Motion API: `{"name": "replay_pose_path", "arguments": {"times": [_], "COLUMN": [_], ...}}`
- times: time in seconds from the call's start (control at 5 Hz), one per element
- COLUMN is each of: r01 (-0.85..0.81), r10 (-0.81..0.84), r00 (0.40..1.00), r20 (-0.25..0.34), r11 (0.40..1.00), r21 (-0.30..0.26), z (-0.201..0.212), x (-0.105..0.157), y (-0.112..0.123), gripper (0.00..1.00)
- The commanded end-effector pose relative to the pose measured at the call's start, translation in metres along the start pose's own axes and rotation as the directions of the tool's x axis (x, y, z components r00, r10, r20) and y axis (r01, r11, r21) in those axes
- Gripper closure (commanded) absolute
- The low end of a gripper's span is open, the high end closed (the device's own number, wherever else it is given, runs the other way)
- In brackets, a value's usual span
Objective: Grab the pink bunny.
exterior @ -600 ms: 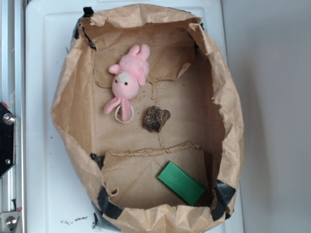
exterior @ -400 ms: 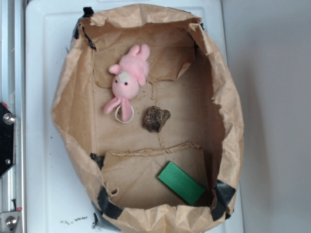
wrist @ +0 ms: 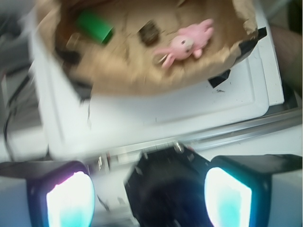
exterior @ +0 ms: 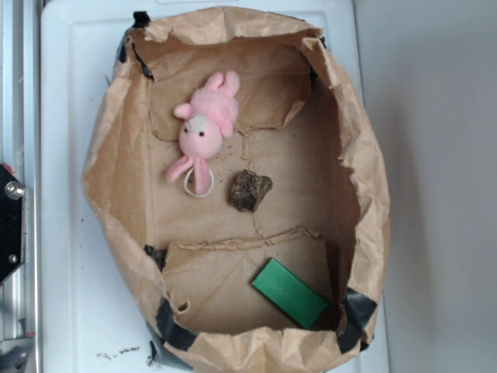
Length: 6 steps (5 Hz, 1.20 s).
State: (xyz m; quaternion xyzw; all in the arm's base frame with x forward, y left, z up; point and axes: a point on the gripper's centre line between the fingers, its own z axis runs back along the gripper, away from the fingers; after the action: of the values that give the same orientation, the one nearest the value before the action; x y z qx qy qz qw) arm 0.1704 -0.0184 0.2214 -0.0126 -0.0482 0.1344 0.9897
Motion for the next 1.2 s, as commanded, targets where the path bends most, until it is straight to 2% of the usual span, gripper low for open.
{"name": "replay_pose_path", "arguments": {"times": [0.0, 0.2, 0.4, 0.8, 1.0], "r01": [-0.282, -0.45, -0.575, -0.674, -0.693], "r10": [0.286, 0.464, 0.601, 0.695, 0.704], "r00": [0.955, 0.881, 0.793, 0.701, 0.686], "r20": [0.08, 0.089, 0.103, 0.16, 0.181], "r11": [0.958, 0.881, 0.793, 0.719, 0.709], "r21": [-0.055, -0.144, -0.202, -0.169, -0.131], "z": [-0.035, -0.054, -0.077, -0.11, -0.118], "x": [0.078, 0.098, 0.111, 0.123, 0.115], "y": [0.004, 0.021, 0.046, 0.067, 0.078], "gripper": [0.0, 0.0, 0.0, 0.0, 0.0]}}
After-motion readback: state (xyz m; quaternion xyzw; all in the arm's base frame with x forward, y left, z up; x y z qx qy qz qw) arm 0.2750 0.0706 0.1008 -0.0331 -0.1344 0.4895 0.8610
